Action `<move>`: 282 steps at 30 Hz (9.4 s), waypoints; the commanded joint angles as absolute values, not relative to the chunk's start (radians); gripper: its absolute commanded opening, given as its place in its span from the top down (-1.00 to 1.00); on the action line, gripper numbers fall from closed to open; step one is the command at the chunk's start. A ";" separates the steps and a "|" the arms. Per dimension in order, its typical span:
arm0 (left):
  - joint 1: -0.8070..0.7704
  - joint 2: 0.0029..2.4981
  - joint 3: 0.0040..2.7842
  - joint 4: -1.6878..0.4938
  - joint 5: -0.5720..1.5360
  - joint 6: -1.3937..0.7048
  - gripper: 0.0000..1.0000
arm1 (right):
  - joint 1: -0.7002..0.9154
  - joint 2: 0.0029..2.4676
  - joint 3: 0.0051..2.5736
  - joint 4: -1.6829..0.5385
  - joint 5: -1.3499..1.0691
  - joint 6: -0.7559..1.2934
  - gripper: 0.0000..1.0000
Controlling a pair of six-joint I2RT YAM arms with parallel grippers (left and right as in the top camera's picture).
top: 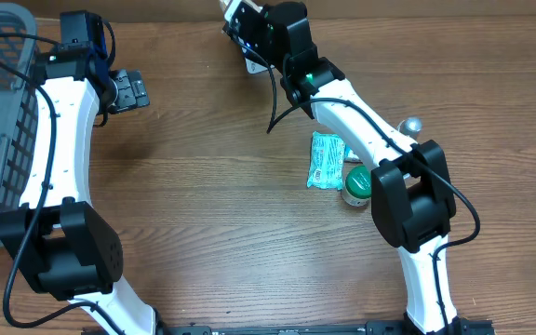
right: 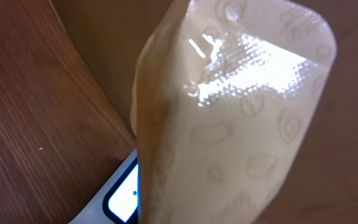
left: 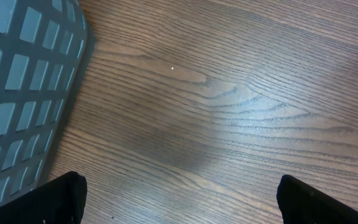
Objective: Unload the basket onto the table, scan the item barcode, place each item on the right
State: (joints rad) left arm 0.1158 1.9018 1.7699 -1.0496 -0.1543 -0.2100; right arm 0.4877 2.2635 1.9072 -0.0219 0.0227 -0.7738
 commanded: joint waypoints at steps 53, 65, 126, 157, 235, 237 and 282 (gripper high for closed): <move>0.117 1.880 1.789 -1.047 -0.162 -0.210 -0.99 | 0.404 2.049 1.926 -0.266 -0.360 -0.115 0.93; 0.117 1.880 1.789 -1.047 -0.162 -0.210 -0.99 | 0.311 2.021 1.905 -0.945 -0.735 0.075 0.93; 0.117 1.880 1.789 -1.047 -0.162 -0.210 -0.99 | 0.332 2.028 1.701 -0.842 -0.076 0.038 -1.00; 0.117 1.880 1.789 -1.047 -0.162 -0.210 -0.99 | 0.333 2.031 1.701 -0.842 -0.075 0.037 -1.00; 0.117 1.880 1.789 -1.047 -0.162 -0.210 -0.99 | 0.127 0.003 0.007 0.148 -0.054 0.131 -1.00; 0.117 1.880 1.789 -1.047 -0.162 -0.210 -0.99 | 0.127 0.003 0.007 0.059 -0.054 0.131 -1.00; 0.117 1.881 1.789 -1.047 -0.161 -0.210 -0.99 | 0.127 0.003 0.008 -0.081 -0.039 0.127 -1.00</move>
